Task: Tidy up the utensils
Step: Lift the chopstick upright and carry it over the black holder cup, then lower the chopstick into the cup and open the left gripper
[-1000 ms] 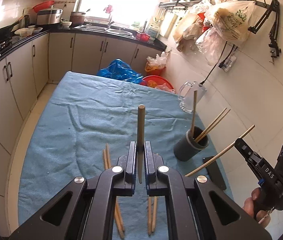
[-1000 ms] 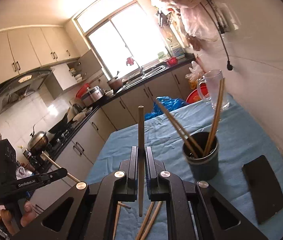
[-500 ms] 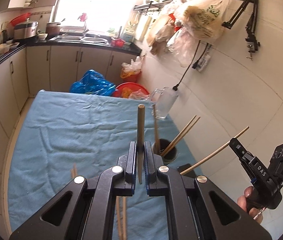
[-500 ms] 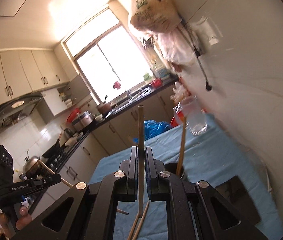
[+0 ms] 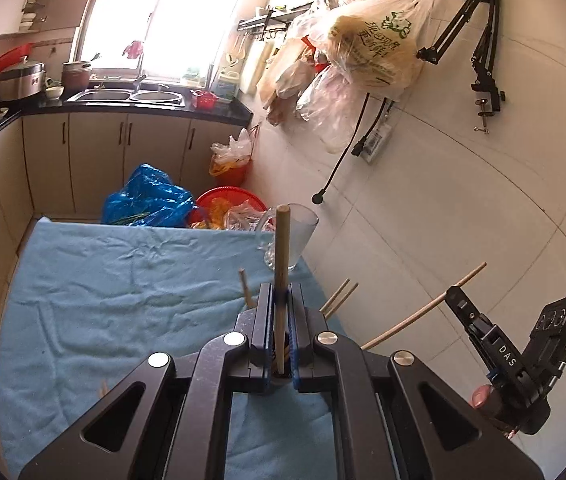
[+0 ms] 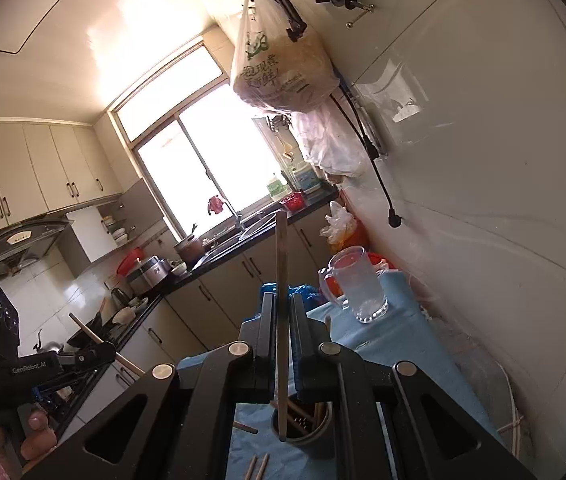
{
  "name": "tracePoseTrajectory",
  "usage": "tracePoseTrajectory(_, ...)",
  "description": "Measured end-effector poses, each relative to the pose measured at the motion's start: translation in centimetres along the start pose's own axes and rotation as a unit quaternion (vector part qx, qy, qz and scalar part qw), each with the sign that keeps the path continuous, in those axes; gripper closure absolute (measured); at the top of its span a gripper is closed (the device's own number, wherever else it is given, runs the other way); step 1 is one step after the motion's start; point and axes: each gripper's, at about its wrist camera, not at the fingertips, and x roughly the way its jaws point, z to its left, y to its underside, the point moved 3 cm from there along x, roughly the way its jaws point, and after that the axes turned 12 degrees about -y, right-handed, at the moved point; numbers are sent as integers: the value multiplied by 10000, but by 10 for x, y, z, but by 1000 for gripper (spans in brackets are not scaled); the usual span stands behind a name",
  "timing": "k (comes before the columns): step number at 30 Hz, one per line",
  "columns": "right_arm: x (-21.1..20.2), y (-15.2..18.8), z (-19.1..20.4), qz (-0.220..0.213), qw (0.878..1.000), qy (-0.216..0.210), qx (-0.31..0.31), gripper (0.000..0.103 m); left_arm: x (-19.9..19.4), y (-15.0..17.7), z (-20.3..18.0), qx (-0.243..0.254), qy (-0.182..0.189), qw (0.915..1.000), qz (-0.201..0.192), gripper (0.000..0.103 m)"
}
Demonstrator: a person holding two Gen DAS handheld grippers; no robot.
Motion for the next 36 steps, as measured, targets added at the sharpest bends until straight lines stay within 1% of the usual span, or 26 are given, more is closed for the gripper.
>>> tracePoseTrajectory(6, 18, -5, -11, 44, 10000, 89, 6, 96, 30, -4, -13, 52, 28, 9999, 143, 97)
tracePoseTrajectory(12, 41, 1, -25, 234, 9996, 184, 35, 96, 64, 5, -12, 69, -22, 9991, 425, 97)
tracePoseTrajectory(25, 94, 49, -59, 1047, 9933, 430, 221, 96, 120, 32, 4, 16, -158, 9947, 1021, 97)
tracePoseTrajectory(31, 105, 63, -66, 1240, 9908, 501, 228, 96, 135, 40, 7, 51, -164, 9936, 1117, 96)
tracePoseTrajectory(36, 107, 67, -64, 1316, 9899, 514, 139, 95, 138, 42, 9, 43, -182, 9938, 1099, 96)
